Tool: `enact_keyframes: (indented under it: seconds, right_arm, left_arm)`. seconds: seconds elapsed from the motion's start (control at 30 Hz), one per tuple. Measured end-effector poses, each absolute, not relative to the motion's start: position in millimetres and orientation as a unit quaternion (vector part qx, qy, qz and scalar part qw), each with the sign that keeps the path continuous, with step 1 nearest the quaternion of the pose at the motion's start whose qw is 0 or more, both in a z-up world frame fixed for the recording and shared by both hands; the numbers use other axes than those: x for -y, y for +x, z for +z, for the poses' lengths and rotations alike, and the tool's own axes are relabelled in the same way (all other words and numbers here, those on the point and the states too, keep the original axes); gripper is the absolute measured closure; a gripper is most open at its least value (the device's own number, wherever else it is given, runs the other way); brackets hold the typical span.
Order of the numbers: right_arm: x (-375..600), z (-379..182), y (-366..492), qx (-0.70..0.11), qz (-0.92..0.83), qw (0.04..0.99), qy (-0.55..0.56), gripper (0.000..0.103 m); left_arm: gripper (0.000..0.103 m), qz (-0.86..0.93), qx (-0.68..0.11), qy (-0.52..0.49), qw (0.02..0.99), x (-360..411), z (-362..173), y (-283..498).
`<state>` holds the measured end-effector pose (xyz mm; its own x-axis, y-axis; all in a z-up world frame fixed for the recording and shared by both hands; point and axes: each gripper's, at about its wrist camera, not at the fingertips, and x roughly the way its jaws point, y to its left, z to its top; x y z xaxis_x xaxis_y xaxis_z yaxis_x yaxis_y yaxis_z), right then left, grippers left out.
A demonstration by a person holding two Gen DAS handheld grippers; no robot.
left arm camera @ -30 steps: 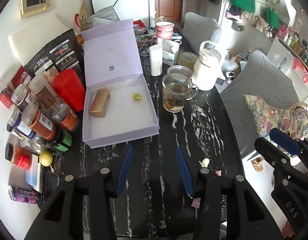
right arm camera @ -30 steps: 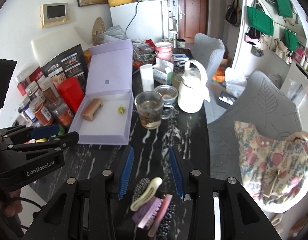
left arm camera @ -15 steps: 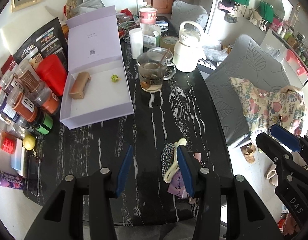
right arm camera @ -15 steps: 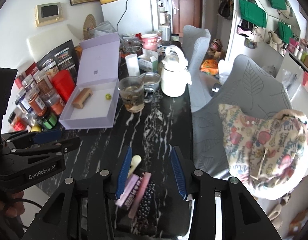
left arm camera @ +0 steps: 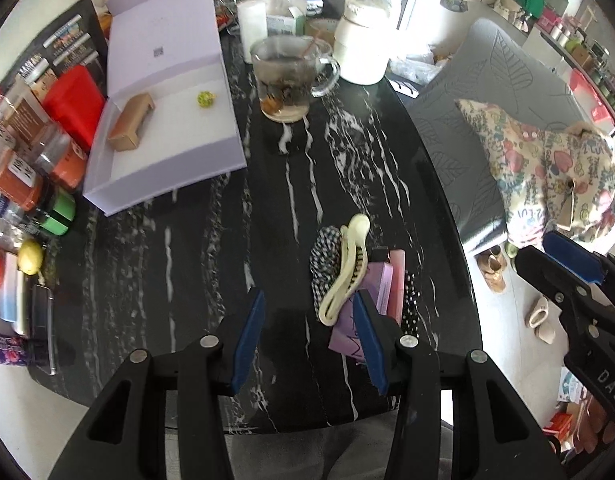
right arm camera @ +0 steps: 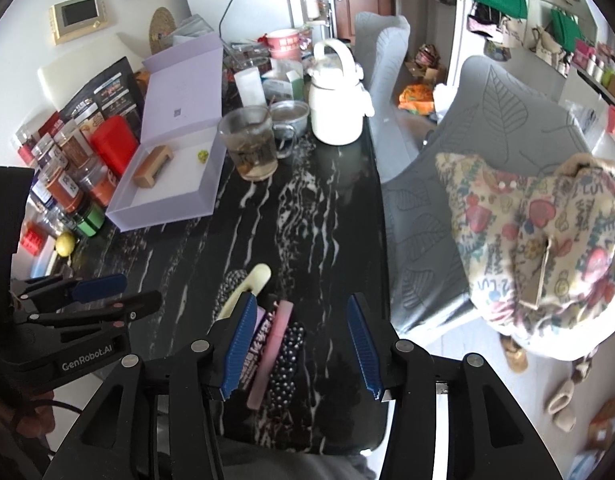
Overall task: Organize rigid objects
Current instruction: 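Grasp the gingham scrunchie with the left tool while right tool approaches polka-dot scrunchie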
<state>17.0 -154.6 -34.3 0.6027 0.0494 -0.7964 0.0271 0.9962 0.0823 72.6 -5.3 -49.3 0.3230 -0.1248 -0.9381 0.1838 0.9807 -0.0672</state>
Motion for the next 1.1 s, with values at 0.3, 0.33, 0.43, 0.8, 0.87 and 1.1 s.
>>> enact_keyframes:
  seconds: [0.3,0.33,0.43,0.8,0.87,1.1]
  right_arm:
    - [155.4,-71.2,21.4,-0.479,0.008,0.876,0.058,0.052]
    - [155.9,-74.0,20.9,-0.482,0.008,0.874,0.059,0.052]
    - [156.1,-84.7,19.9,-0.493,0.007,0.868,0.062,0.052]
    - [161.3,-114.6,18.9,-0.514,0.002,0.854,0.083,0.052]
    - [161.4,-119.0,20.4,-0.517,0.002,0.851,0.087,0.052]
    - [161.5,-130.8,26.4,-0.527,0.001,0.844,0.098,0.052]
  left_arm:
    - [0.058,-0.136,-0.593,0.017,0.793,7.3,-83.9,70.9]
    - [0.058,-0.143,-0.599,0.012,0.788,7.5,-89.8,70.8]
    - [0.058,-0.154,-0.611,-0.001,0.776,6.7,-104.3,69.5]
    - [0.058,-0.157,-0.607,-0.003,0.779,5.4,-124.9,81.7]
    - [0.058,-0.153,-0.600,-0.002,0.785,3.7,-124.2,85.6]
    - [0.058,-0.138,-0.602,0.001,0.787,-2.6,-136.0,105.9]
